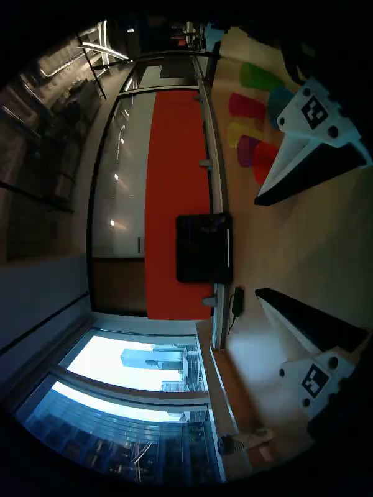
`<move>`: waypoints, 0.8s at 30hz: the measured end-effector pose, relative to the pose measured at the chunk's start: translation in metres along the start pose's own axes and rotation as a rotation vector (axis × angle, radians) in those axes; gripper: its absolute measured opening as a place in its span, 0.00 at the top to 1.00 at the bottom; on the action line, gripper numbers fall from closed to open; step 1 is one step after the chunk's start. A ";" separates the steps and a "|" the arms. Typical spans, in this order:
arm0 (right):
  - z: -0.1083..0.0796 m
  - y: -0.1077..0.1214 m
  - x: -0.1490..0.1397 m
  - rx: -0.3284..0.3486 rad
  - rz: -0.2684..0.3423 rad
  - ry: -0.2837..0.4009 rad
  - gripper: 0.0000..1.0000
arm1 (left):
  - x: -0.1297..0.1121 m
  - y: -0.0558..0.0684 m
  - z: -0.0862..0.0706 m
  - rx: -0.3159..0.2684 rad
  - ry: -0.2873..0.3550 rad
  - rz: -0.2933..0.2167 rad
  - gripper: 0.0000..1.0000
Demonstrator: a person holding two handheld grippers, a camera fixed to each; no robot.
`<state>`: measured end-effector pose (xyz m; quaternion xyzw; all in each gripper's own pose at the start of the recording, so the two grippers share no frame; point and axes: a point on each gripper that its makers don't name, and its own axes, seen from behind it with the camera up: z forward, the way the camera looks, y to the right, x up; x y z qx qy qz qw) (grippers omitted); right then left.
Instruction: Pour water
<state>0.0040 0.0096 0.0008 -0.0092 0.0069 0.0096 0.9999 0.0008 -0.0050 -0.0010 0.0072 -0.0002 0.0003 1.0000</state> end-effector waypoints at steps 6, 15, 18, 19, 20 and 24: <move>0.000 0.001 -0.002 -0.003 -0.005 -0.011 0.00 | 0.000 0.000 0.000 0.000 0.000 0.000 0.02; 0.000 -0.003 -0.002 -0.001 -0.021 -0.012 0.00 | 0.000 0.000 0.000 0.000 0.000 0.000 0.02; 0.000 -0.003 -0.003 -0.001 -0.021 -0.012 0.00 | 0.000 0.000 0.000 0.000 0.000 0.000 0.02; 0.000 -0.003 -0.003 -0.001 -0.021 -0.012 0.00 | 0.000 0.000 0.000 0.000 0.000 0.000 0.02; 0.000 -0.003 -0.003 0.000 -0.021 -0.012 0.00 | 0.000 0.000 0.000 0.000 0.000 0.000 0.02; 0.000 -0.004 -0.004 0.003 -0.021 -0.012 0.00 | 0.000 0.000 0.000 0.000 0.000 0.000 0.02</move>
